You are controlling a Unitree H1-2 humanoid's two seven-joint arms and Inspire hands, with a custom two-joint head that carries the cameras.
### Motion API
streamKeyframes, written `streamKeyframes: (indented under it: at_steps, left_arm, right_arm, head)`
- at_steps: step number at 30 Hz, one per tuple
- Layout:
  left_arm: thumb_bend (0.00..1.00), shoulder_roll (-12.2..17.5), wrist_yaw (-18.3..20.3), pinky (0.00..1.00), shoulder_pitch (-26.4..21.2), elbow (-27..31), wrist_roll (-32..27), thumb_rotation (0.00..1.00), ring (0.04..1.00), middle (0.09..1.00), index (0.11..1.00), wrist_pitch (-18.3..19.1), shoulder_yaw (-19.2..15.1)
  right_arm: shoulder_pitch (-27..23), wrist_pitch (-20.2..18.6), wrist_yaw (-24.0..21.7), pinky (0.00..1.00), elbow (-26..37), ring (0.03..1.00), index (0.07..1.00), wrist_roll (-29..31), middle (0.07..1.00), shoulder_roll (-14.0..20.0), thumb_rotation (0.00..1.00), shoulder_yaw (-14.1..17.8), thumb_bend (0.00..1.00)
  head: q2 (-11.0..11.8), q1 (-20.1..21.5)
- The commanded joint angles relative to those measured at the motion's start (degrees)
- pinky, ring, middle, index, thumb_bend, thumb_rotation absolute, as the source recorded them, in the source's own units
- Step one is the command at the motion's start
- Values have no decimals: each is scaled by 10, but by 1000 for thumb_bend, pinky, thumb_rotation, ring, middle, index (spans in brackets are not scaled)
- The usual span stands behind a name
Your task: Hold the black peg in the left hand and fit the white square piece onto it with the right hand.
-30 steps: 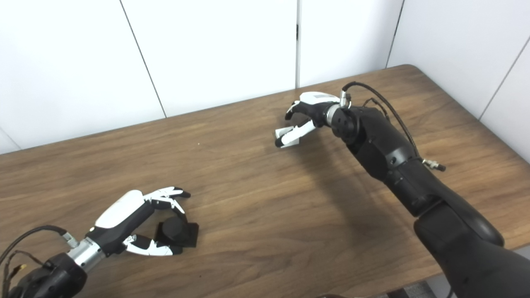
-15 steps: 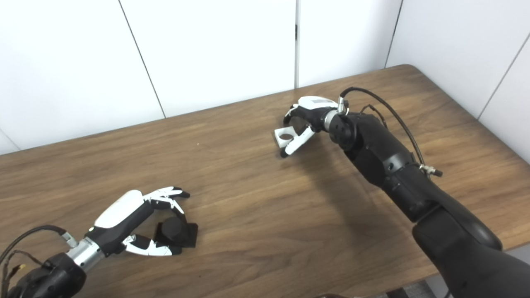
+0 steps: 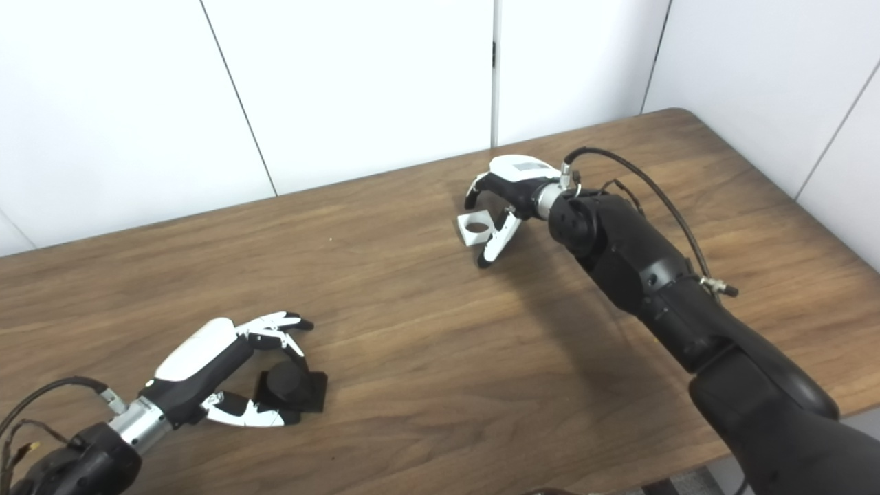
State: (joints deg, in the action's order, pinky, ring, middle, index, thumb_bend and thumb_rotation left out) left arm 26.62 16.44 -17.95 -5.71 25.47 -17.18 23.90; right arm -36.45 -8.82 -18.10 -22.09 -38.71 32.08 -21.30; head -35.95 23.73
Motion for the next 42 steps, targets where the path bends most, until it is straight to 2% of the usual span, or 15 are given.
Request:
streamKeyframes:
  at_steps: [1,2,4,7,12,27,31,36,39,42]
  left_arm:
    - [522,31,34,852,18,-12,33,54,918,870,489,14,8]
    - [522,31,33,852,18,-12,34,54,918,869,489,15,8]
    - [522,31,34,855,19,-11,34,54,919,870,489,16,8]
    - [522,32,38,868,20,-6,32,54,924,873,490,21,8]
    - [522,30,34,858,21,-6,34,54,920,871,489,19,8]
    - [523,31,25,839,26,-11,36,55,914,868,489,11,7]
    - [523,32,32,850,24,-8,34,55,919,872,489,18,7]
    - [523,30,37,868,22,-8,30,55,926,876,490,22,8]
    - [523,29,31,855,21,-15,34,55,923,874,490,13,9]
    - [523,28,33,850,18,-19,35,55,927,877,490,15,10]
  right_arm:
    - [19,2,29,912,-14,895,674,-21,862,2,142,-3,736]
    - [21,6,42,897,-15,882,656,-23,847,1,132,-3,727]
    - [24,13,64,886,-18,866,538,-25,828,-2,139,-2,571]
    - [29,18,87,887,-19,860,499,-26,813,-5,141,-2,520]
    - [32,18,104,887,-22,857,489,-30,798,-8,141,-6,514]
    - [35,22,111,839,-32,827,486,-25,776,-11,137,-8,517]
    - [36,21,112,853,-32,831,486,-22,775,-11,136,-6,517]
    - [34,23,104,881,-6,845,486,-17,782,-3,139,0,517]
    - [32,39,111,882,9,844,485,-9,783,-1,138,8,518]
    - [26,41,97,889,34,848,484,-6,786,2,140,11,517]
  head:
    - [-1,0]
    - [0,0]
    - [-1,0]
    - [-3,-2]
    - [-4,-3]
    - [-9,-6]
    - [-9,-6]
    - [-12,-13]
    - [-12,-13]
    - [-11,-16]
